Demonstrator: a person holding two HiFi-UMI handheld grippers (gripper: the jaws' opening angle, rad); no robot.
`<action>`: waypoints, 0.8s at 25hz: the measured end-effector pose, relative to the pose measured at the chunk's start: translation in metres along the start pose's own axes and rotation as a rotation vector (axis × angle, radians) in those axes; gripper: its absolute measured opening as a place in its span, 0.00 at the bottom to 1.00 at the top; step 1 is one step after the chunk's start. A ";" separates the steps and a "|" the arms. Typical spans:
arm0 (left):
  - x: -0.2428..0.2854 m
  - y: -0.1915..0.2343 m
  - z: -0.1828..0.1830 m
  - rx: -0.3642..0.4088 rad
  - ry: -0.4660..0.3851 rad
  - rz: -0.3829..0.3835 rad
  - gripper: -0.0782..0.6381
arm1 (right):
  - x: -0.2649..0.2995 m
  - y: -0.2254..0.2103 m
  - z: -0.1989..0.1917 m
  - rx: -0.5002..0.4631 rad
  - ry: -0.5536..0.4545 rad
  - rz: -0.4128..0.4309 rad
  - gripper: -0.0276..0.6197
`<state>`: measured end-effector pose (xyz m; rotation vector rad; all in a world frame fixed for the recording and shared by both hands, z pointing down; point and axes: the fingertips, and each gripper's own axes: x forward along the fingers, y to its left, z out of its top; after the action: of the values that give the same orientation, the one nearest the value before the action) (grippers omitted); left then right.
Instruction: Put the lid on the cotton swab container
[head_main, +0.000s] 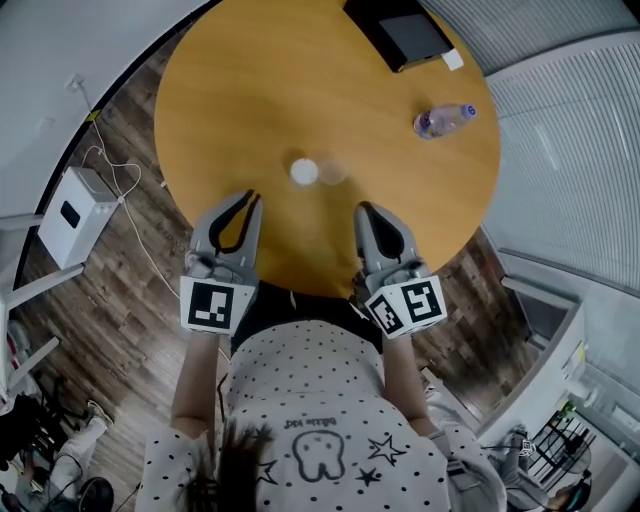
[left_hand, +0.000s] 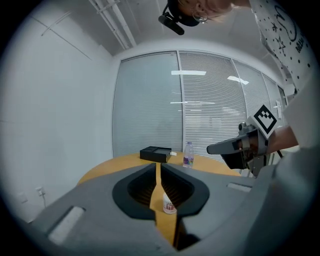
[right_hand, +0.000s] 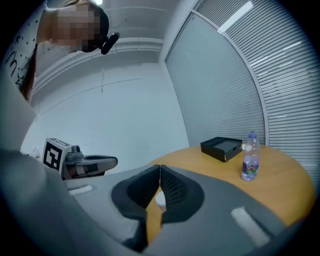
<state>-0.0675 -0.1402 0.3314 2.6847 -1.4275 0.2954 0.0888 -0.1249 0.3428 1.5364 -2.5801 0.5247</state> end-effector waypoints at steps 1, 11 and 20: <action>0.005 0.000 -0.005 0.004 0.012 -0.013 0.16 | 0.003 -0.004 -0.002 0.000 0.005 -0.002 0.05; 0.058 -0.005 -0.082 0.105 0.141 -0.163 0.34 | 0.038 -0.046 -0.034 0.014 0.046 -0.054 0.11; 0.090 -0.021 -0.166 0.138 0.313 -0.294 0.43 | 0.054 -0.080 -0.091 0.053 0.126 -0.096 0.12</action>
<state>-0.0224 -0.1741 0.5133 2.7460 -0.9450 0.7710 0.1235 -0.1740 0.4613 1.5795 -2.4046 0.6617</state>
